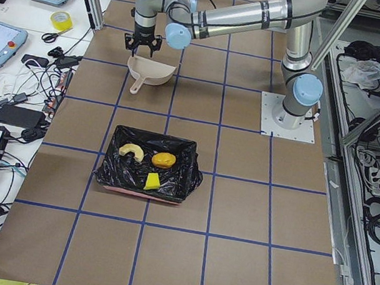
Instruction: Sweep and dump trash into bin
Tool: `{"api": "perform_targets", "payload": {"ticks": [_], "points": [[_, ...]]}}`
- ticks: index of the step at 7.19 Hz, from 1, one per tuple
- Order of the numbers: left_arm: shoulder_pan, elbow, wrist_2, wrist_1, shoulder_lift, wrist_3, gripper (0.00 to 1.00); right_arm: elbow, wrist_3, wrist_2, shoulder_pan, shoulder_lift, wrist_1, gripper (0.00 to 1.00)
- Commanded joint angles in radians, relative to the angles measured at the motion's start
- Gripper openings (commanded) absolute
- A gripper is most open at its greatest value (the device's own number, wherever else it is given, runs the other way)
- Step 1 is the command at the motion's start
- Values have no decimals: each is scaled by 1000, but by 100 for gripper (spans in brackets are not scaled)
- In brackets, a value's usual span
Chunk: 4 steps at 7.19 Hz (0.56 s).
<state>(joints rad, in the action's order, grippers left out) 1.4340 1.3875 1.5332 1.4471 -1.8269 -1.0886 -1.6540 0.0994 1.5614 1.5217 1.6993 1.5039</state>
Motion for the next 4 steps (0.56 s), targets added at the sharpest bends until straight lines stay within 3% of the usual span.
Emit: {"api": "perform_targets", "payload": {"ticks": [1, 4], "points": [[29, 2, 5, 131, 104, 291, 100, -1, 10, 3, 0, 3, -7, 100], [77, 11, 13, 263, 213, 721, 100, -3, 8, 5, 0, 2, -7, 100]]}}
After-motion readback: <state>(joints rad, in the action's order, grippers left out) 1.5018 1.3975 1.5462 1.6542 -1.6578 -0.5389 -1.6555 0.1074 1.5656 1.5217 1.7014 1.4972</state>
